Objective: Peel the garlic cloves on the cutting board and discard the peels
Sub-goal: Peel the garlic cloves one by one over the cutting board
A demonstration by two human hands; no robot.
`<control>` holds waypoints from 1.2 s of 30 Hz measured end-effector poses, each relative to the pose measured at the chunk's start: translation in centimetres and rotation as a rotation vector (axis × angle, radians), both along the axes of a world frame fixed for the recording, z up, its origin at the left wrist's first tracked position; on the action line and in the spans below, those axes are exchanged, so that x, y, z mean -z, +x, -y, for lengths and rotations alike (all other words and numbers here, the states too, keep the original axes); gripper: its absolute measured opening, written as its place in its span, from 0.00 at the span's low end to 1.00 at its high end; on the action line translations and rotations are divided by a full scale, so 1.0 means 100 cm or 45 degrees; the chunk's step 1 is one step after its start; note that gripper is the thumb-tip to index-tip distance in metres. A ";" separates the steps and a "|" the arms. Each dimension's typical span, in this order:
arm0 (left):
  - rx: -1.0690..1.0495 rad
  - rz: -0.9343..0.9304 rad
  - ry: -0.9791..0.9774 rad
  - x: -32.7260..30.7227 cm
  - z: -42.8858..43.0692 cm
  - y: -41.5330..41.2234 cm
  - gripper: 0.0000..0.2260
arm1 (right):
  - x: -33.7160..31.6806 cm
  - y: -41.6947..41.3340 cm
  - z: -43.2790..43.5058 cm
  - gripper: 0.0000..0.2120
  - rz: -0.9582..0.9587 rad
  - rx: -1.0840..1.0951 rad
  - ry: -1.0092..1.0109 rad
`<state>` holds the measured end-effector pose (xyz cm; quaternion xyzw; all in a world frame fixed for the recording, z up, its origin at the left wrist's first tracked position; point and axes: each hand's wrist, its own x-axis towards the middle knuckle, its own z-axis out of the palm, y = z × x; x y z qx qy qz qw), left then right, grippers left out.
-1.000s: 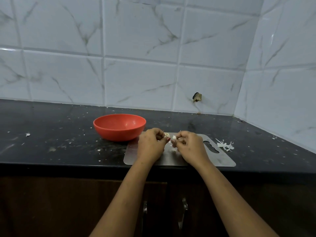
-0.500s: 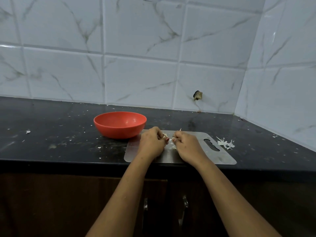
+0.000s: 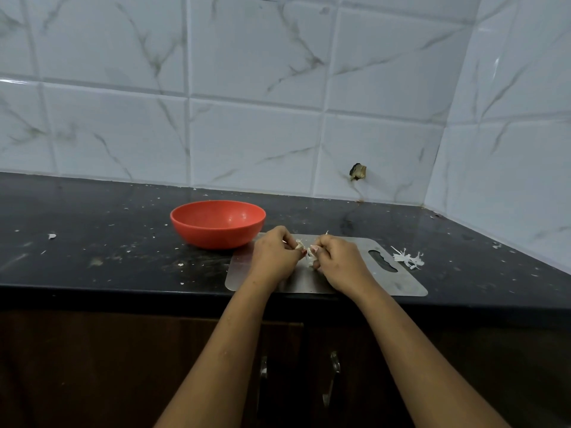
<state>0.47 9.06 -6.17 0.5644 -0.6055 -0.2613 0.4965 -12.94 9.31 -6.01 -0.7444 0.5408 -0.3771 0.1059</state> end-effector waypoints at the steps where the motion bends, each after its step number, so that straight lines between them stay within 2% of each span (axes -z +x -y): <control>1: 0.009 -0.008 -0.001 0.000 0.000 0.000 0.12 | -0.001 0.000 0.000 0.10 -0.020 -0.008 -0.001; 5: 0.094 -0.064 -0.014 0.000 -0.003 0.002 0.11 | 0.000 0.001 0.000 0.11 -0.135 -0.055 -0.019; 10: 0.205 -0.095 -0.028 -0.003 -0.007 0.004 0.14 | 0.000 0.001 0.001 0.09 -0.153 -0.077 -0.046; 13: 0.263 -0.156 -0.009 -0.004 -0.009 0.003 0.11 | 0.000 0.001 0.003 0.11 -0.157 -0.051 -0.062; 19: 0.232 -0.242 0.017 -0.007 -0.012 0.002 0.11 | 0.000 0.001 0.002 0.11 -0.128 -0.033 -0.104; 23: 0.214 -0.218 0.028 -0.007 -0.011 0.003 0.11 | 0.001 0.002 0.001 0.12 -0.170 0.003 -0.079; 30: 0.072 -0.070 -0.025 -0.004 -0.008 0.001 0.09 | 0.003 0.001 0.005 0.10 -0.057 0.079 -0.034; 36: 0.052 -0.122 -0.026 -0.001 -0.005 0.003 0.09 | 0.004 0.004 -0.005 0.10 -0.281 0.185 -0.114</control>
